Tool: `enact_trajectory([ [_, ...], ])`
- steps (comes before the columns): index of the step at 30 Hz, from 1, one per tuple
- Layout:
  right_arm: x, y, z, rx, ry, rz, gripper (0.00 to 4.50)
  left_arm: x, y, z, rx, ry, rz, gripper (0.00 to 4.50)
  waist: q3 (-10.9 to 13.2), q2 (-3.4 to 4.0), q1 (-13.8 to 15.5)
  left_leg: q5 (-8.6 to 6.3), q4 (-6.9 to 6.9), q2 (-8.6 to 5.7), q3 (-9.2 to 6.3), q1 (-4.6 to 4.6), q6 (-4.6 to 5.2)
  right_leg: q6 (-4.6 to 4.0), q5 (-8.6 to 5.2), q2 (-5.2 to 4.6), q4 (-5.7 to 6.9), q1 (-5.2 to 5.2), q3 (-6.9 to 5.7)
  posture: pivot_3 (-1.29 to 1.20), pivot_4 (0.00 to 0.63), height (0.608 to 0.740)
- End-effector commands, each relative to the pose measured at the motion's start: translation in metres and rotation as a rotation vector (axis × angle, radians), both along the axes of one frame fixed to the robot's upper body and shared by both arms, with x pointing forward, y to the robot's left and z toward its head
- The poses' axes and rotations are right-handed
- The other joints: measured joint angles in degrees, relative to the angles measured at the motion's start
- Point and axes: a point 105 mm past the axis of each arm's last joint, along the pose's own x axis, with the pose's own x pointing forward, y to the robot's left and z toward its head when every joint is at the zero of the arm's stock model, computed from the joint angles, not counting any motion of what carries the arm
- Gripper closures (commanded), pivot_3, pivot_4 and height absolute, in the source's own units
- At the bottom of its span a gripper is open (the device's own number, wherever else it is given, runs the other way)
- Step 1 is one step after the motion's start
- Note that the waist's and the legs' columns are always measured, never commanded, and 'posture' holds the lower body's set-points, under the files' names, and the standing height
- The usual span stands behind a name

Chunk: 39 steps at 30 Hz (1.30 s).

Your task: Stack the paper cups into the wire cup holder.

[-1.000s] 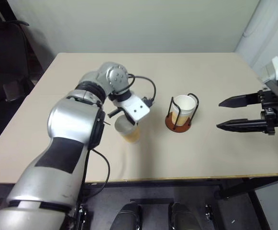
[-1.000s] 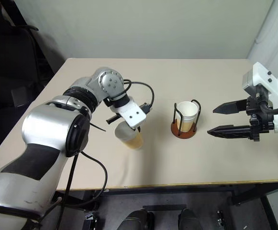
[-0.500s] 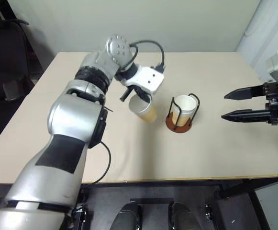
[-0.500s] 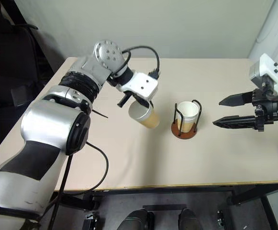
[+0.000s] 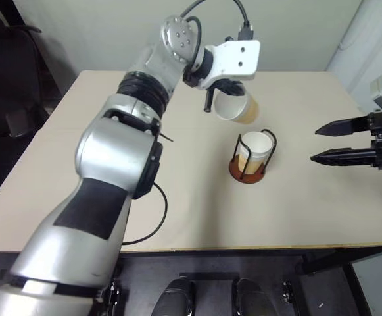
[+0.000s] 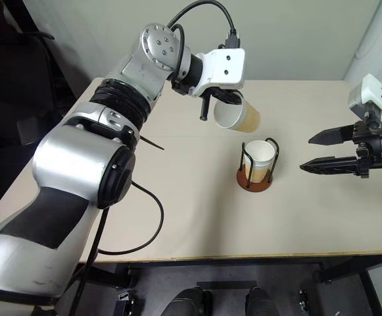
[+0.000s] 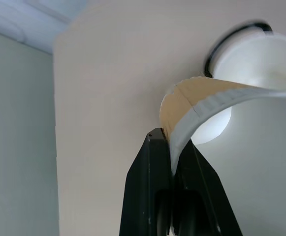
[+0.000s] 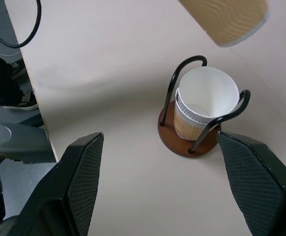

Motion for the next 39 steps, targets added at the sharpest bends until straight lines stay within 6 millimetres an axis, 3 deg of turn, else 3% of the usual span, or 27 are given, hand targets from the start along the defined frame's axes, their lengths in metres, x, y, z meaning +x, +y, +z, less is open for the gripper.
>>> enact_trajectory([
  [1, -0.003, -0.006, 0.01, -0.02, -0.036, -0.014, 0.74, -0.014, -0.016, 0.032, -0.1, 0.01, -0.046, 4.48, 0.0, 0.02, 0.15, -0.01, 0.02, 0.01, -0.02, -0.01, 0.01, 0.02, 0.01, -0.1, -0.03, 0.01, 0.12, 0.0, 0.15, 0.74],
  [7, -0.003, -0.011, 0.01, -0.03, -0.023, -0.022, 0.74, -0.027, -0.031, 0.028, -0.082, 0.123, -0.099, 4.48, 0.0, 0.01, 0.31, -0.02, 0.02, 0.04, -0.06, 0.0, 0.04, 0.07, 0.01, -0.14, -0.27, 0.16, 0.12, 0.0, 0.15, 0.74],
  [15, -0.006, -0.011, 0.008, -0.028, -0.01, -0.023, 0.74, -0.032, -0.03, 0.001, 0.119, 0.155, -0.138, 4.48, -0.01, 0.01, 0.41, 0.0, 0.0, 0.02, 0.03, 0.0, 0.0, 0.41, 0.21, -0.01, -0.55, 0.24, 0.07, 0.0, 0.15, 0.74],
  [18, -0.006, -0.011, 0.008, -0.027, -0.008, -0.025, 0.74, -0.032, -0.033, -0.001, 0.119, 0.157, -0.139, 4.48, 0.0, 0.01, 0.51, -0.01, 0.0, 0.0, 0.01, -0.03, 0.02, 0.48, 0.27, -0.03, -0.72, 0.29, 0.06, 0.0, 0.15, 0.74],
  [31, -0.008, -0.009, 0.007, -0.023, -0.005, -0.019, 0.74, -0.024, -0.042, -0.01, 0.205, 0.007, -0.111, 4.48, 0.0, 0.0, 0.84, -0.06, 0.03, 0.02, 0.02, -0.03, 0.06, 0.77, 0.41, -0.15, -0.84, 0.38, 0.12, 0.0, 0.15, 0.74],
  [39, -0.01, -0.008, 0.006, -0.025, -0.003, -0.019, 0.74, -0.025, -0.046, -0.016, 0.212, 0.013, -0.118, 4.48, 0.0, 0.0, 0.88, -0.06, 0.03, 0.0, 0.05, -0.02, 0.05, 0.76, 0.41, -0.11, -0.84, 0.39, 0.09, 0.0, 0.15, 0.74],
])
